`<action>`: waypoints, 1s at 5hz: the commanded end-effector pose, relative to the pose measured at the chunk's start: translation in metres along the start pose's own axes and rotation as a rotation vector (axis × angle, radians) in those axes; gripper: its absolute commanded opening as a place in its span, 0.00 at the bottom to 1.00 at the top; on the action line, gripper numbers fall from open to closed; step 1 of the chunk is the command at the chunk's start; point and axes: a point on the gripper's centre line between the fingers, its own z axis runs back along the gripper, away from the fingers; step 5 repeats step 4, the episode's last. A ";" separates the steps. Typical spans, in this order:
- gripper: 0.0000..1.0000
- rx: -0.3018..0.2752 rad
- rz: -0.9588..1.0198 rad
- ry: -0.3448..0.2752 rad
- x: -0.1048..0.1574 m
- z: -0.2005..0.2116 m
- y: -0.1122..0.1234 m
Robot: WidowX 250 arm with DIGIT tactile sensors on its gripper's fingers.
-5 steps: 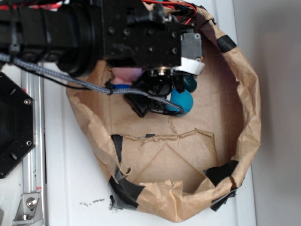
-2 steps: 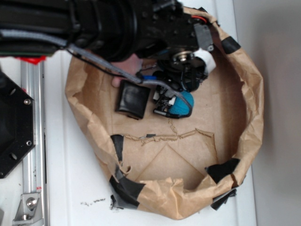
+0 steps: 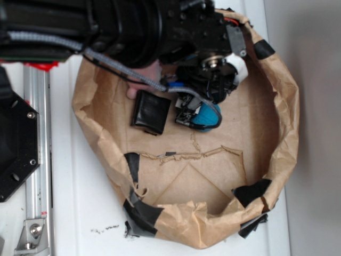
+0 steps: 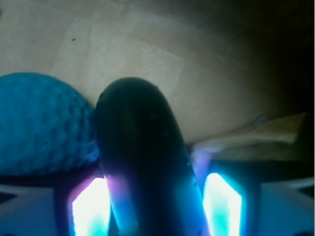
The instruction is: Grab the plastic pickle.
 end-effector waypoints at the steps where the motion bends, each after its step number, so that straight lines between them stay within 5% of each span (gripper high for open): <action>1: 0.00 -0.017 0.186 -0.189 0.000 0.112 -0.025; 2: 0.00 -0.041 0.206 -0.210 0.009 0.141 -0.042; 4: 0.00 -0.137 0.298 -0.137 0.033 0.118 -0.059; 5: 0.00 -0.137 0.298 -0.137 0.033 0.118 -0.059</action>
